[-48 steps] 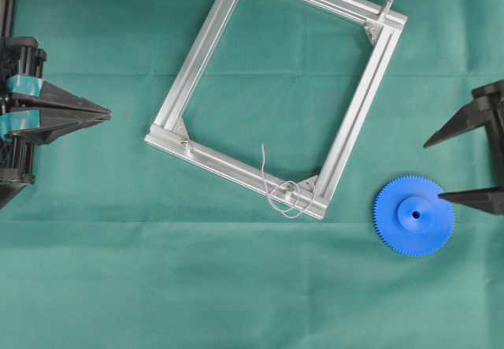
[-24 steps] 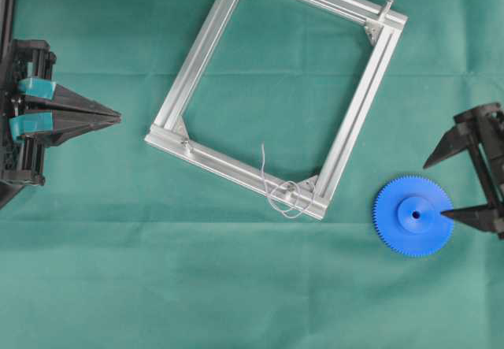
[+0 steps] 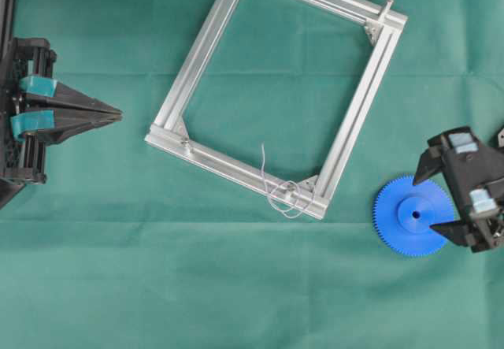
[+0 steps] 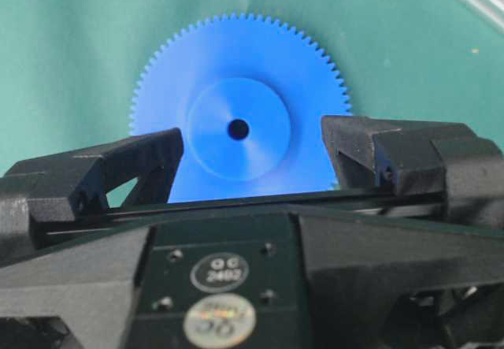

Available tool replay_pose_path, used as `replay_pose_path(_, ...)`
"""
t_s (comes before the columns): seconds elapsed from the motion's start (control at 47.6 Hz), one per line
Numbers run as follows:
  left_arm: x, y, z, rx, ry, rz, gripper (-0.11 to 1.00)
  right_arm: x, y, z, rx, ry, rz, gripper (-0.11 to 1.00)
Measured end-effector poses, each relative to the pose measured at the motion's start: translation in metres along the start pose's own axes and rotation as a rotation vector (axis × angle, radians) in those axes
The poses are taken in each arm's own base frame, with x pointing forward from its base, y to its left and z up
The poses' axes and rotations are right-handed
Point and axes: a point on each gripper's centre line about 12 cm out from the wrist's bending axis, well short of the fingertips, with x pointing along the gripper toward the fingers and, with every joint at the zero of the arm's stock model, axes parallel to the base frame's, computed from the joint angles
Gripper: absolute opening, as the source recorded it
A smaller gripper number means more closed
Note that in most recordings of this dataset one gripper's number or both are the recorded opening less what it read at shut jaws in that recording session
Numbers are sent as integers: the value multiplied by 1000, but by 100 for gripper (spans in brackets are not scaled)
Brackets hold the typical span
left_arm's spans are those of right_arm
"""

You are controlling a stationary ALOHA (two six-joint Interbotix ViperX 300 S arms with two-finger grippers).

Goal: Find the location of the shaft and insert the gear.
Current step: 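Lower the open right gripper around the blue gear's hub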

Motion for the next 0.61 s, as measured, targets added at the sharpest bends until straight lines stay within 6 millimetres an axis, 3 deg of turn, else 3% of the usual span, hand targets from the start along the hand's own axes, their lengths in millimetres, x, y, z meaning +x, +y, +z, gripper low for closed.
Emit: replay_pose_path(0.609,1,0,-2,-2,8,0,1,34,0,-12,81,46,-8,92)
